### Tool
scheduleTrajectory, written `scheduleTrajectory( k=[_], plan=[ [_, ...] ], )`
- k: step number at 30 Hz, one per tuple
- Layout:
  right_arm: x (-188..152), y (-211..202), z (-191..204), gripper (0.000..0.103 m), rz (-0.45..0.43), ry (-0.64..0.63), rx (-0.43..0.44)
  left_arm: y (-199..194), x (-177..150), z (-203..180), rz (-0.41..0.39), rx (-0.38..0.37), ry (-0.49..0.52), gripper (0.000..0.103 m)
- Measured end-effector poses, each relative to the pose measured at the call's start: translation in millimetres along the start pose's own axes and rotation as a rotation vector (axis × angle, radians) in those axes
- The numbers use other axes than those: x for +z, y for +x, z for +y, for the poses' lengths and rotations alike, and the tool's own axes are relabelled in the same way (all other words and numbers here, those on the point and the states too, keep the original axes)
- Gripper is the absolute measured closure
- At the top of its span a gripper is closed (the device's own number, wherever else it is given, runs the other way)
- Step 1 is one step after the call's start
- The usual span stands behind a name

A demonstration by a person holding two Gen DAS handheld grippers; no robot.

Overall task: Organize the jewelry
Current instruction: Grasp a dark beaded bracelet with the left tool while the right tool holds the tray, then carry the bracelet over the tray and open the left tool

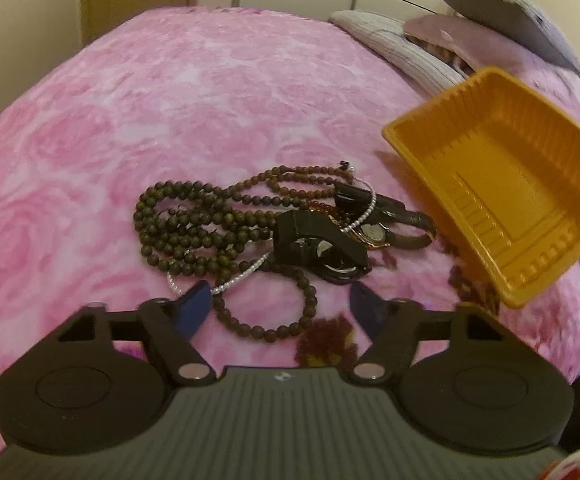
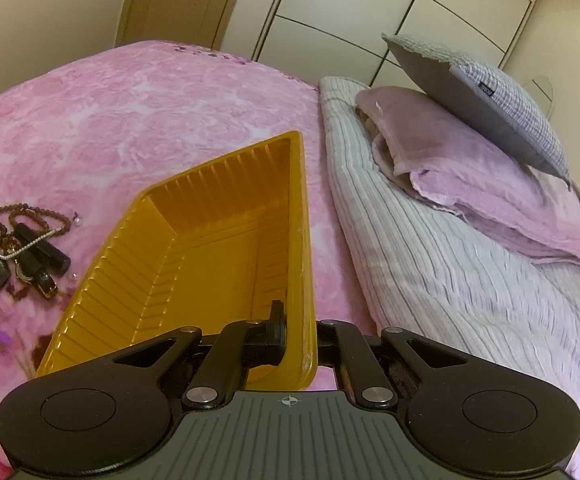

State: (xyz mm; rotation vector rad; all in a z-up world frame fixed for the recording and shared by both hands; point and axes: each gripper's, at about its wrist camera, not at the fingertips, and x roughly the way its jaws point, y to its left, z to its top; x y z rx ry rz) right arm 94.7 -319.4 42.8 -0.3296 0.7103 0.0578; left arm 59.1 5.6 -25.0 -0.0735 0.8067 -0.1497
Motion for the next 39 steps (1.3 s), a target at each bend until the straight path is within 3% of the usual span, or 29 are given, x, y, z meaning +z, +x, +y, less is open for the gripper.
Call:
scheduleTrajectory(
  k=[1, 3, 5, 10, 11, 12, 15, 26, 34, 39],
  plan=[
    [0.3, 0.4, 0.7, 0.098, 0.0, -0.002, -0.002, 0.2, -0.9, -3.3, 0.001, -0.006, 0.033, 0.043],
    [0.6, 0.1, 0.2, 0.098, 0.001, -0.002, -0.004, 3.2, -2.7, -10.2, 0.014, -0.014, 0.109, 0.061],
    [0.5, 1.2, 0.7, 0.098, 0.002, 0.001, -0.006, 7.8, -4.4, -17.0, 0.029, -0.019, 0.184, 0.073],
    [-0.3, 0.3, -1.1, 0.098, 0.004, 0.004, -0.006, 18.4, -7.0, -25.7, 0.072, -0.001, 0.292, 0.077],
    [-0.1, 0.2, -1.3, 0.098, 0.003, 0.004, -0.006, 18.6, -7.2, -27.9, 0.075, 0.002, 0.314, 0.082],
    [-0.5, 0.5, -0.8, 0.098, 0.003, 0.003, -0.006, 18.7, -7.4, -30.1, 0.076, 0.001, 0.332, 0.096],
    [-0.4, 0.5, -0.5, 0.098, 0.002, 0.004, -0.006, 16.1, -7.1, -35.0, 0.078, 0.006, 0.354, 0.097],
    [-1.2, 0.7, -2.4, 0.098, -0.001, 0.008, -0.002, -11.4, 28.6, -56.0, -0.004, -0.172, 0.234, 0.097],
    [-0.6, 2.9, -4.0, 0.098, -0.006, 0.017, 0.001, -10.2, 70.0, -104.1, -0.091, -0.304, 0.229, 0.097],
    [-0.8, 3.6, -4.8, 0.099, -0.004, 0.022, 0.002, 4.5, 82.2, -130.9, -0.098, -0.383, 0.225, 0.097]
  ],
)
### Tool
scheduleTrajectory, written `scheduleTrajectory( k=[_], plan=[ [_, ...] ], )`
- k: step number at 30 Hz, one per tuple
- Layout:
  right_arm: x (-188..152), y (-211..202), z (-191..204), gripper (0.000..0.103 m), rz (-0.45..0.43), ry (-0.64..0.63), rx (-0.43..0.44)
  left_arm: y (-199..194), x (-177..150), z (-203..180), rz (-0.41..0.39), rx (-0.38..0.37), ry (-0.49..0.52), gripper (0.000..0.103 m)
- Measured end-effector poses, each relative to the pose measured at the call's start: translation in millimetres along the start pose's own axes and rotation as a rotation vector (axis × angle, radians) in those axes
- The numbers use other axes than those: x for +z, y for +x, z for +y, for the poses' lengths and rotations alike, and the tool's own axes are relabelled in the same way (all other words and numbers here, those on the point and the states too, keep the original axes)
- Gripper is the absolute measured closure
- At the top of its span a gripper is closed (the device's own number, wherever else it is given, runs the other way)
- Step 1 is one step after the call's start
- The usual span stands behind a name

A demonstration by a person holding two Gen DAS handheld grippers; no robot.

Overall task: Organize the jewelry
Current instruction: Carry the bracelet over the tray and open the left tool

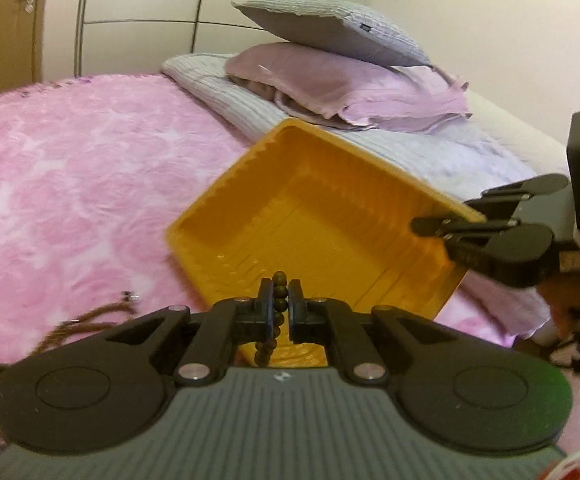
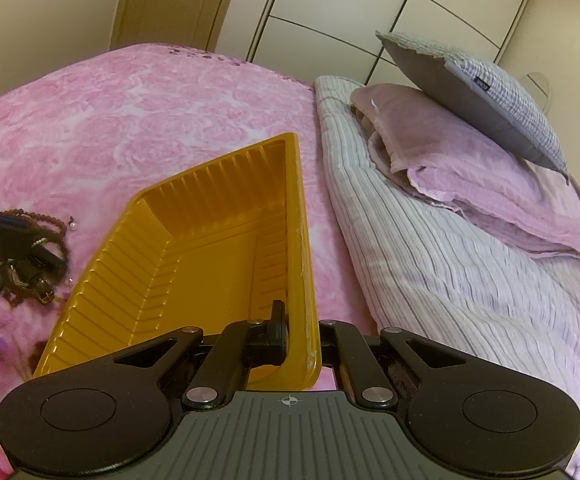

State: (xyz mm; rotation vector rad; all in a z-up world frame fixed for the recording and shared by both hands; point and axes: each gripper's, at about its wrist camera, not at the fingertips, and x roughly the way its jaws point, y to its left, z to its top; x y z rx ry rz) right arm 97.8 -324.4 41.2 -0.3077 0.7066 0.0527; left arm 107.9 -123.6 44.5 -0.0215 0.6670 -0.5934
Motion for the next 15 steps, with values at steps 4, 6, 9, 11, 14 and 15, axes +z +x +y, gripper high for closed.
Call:
scheduleTrajectory(
  k=[4, 6, 9, 11, 14, 15],
  plan=[
    [-0.2, 0.3, -0.7, 0.099, 0.001, 0.004, 0.001, 16.2, -0.4, -6.9, 0.021, -0.032, -0.006, 0.097],
    [-0.3, 0.3, -0.6, 0.099, 0.001, 0.004, 0.001, 22.7, -1.0, -8.0, 0.031, -0.049, -0.013, 0.097],
    [-0.3, 0.4, -0.5, 0.099, 0.0, 0.005, 0.001, 29.9, -3.5, -11.2, 0.037, -0.052, -0.008, 0.096],
    [-0.7, 0.4, -0.3, 0.099, -0.001, 0.005, 0.001, 34.2, -5.4, -10.9, 0.041, -0.049, -0.018, 0.075],
    [-0.8, 0.6, -0.3, 0.099, -0.002, 0.007, 0.001, 30.8, -9.6, -7.4, 0.044, -0.046, -0.033, 0.068],
    [-0.6, 0.5, -0.4, 0.099, -0.001, 0.008, 0.001, 27.2, -11.4, -5.1, 0.042, -0.035, -0.036, 0.068]
  ],
)
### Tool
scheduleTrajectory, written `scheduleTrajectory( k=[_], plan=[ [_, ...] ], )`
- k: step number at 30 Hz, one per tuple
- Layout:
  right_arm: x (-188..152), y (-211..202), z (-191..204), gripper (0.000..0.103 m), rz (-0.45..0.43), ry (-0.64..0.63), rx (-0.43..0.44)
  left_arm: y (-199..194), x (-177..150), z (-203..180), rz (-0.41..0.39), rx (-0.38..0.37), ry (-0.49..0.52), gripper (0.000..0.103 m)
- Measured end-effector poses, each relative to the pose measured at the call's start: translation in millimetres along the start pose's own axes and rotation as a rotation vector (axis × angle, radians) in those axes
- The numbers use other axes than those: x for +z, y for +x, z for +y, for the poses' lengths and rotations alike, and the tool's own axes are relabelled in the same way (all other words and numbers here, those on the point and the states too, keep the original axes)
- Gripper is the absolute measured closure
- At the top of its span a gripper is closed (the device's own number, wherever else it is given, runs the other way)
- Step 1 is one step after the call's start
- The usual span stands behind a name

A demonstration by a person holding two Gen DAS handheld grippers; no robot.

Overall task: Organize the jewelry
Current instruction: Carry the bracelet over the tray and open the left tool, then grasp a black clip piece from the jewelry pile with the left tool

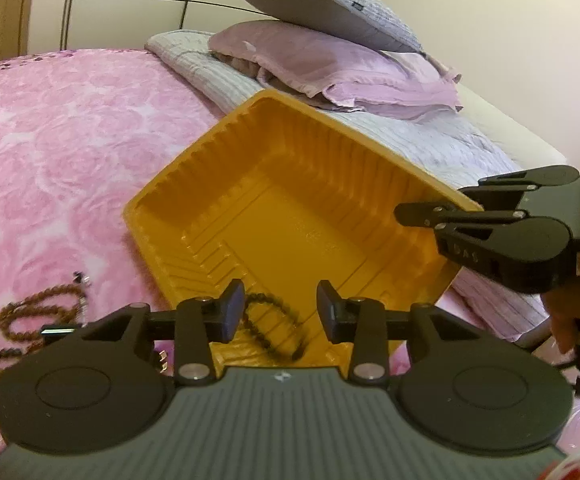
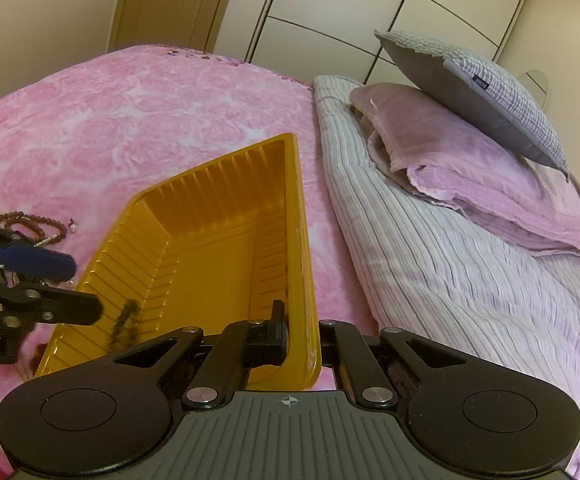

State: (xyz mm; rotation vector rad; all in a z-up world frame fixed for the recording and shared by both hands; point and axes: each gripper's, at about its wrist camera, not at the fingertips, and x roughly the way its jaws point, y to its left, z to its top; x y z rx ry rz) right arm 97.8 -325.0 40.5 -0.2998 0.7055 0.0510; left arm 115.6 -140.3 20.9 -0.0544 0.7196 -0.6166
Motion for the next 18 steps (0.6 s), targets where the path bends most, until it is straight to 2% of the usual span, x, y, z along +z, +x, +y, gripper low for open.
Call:
scheduleTrajectory(
  k=[4, 12, 18],
  plan=[
    [0.0, -0.5, 0.6, 0.099, -0.001, 0.005, 0.0, -20.8, -12.0, 13.2, -0.013, 0.081, -0.009, 0.067],
    [-1.8, -1.0, 0.6, 0.099, -0.001, 0.013, 0.001, -61.4, -54.4, 51.2, 0.005, 0.297, -0.065, 0.064],
    [-2.1, -0.1, 0.3, 0.099, 0.004, 0.01, 0.004, -81.0, -78.0, 77.4, 0.027, 0.396, -0.09, 0.063]
  ],
)
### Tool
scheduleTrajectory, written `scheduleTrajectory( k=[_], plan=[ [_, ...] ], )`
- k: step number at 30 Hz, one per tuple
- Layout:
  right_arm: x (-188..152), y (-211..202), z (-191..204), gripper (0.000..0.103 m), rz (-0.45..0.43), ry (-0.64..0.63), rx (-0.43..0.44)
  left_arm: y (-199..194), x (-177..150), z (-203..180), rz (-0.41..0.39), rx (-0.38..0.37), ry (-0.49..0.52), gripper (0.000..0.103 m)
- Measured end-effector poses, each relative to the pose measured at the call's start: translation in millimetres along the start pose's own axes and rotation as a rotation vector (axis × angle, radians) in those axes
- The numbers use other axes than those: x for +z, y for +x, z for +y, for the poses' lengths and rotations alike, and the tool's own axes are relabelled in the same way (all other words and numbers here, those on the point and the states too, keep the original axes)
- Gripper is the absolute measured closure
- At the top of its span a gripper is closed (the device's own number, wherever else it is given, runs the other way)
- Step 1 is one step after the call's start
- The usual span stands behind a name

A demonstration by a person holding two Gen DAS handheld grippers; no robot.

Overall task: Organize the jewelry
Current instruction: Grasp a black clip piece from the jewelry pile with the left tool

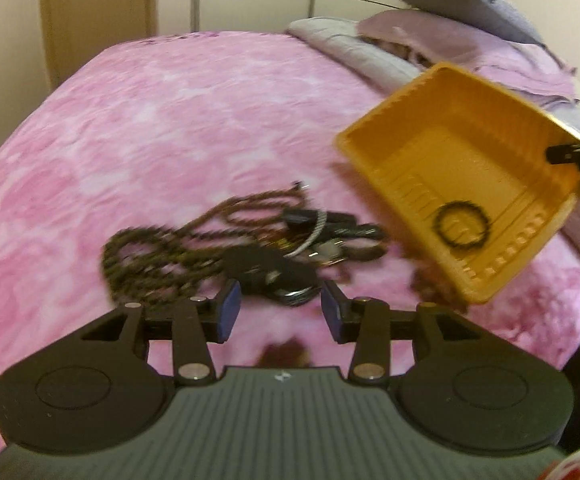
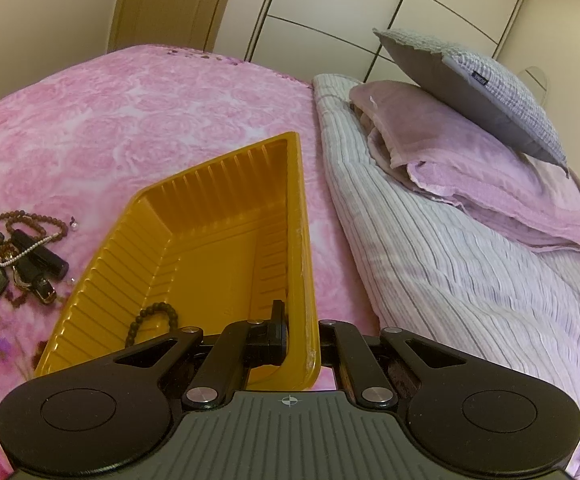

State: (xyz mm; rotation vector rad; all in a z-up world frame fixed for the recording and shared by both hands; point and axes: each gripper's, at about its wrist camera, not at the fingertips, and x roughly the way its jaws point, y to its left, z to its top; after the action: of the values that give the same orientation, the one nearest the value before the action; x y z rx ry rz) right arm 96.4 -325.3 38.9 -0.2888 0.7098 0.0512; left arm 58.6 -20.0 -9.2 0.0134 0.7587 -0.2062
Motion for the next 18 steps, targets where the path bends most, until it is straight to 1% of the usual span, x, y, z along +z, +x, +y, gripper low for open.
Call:
scheduleTrajectory(
  k=[6, 10, 14, 16, 18],
  plan=[
    [0.3, 0.4, 0.9, 0.099, 0.002, 0.004, -0.003, 2.1, -3.7, 13.8, -0.005, 0.055, 0.003, 0.063],
    [0.4, 0.3, 0.7, 0.099, 0.001, 0.002, -0.004, 10.1, -3.2, 12.8, -0.015, 0.09, 0.051, 0.063],
    [0.6, 0.5, 0.4, 0.099, 0.002, 0.001, -0.005, 19.7, -1.3, 8.7, -0.021, 0.102, 0.082, 0.063],
    [0.8, 0.6, 0.3, 0.099, 0.002, 0.001, -0.004, 25.5, -0.1, 6.6, -0.019, 0.118, 0.101, 0.066],
    [0.6, 0.8, 0.0, 0.099, 0.002, 0.001, -0.004, 30.6, 0.8, 5.4, -0.018, 0.123, 0.114, 0.072]
  ],
)
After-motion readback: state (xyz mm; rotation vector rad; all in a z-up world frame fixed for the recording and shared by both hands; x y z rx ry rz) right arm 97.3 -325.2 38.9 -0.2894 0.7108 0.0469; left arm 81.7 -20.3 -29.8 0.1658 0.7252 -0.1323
